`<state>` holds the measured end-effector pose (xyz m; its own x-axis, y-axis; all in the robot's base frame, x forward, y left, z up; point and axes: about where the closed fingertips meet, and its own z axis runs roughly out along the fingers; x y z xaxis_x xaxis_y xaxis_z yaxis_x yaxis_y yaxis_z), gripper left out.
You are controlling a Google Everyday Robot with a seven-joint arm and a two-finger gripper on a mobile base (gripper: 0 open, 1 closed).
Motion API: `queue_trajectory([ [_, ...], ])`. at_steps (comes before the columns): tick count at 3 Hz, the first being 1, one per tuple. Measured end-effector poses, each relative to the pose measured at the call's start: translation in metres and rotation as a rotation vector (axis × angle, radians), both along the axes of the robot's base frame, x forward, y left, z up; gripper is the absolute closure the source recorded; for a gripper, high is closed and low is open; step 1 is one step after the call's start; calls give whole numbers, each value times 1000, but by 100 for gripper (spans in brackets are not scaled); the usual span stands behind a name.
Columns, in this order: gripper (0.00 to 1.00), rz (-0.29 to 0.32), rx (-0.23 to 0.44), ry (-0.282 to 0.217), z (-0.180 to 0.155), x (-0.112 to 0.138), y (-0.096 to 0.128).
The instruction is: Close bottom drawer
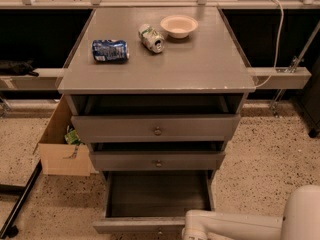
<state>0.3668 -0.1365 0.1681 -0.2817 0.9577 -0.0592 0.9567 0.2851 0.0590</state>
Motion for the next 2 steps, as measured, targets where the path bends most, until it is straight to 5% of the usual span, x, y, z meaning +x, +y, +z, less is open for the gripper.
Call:
queue_trajectory([
  [1, 0, -7, -43, -14, 11, 36, 19],
  [2, 0, -15, -57, -32, 21, 45, 34],
])
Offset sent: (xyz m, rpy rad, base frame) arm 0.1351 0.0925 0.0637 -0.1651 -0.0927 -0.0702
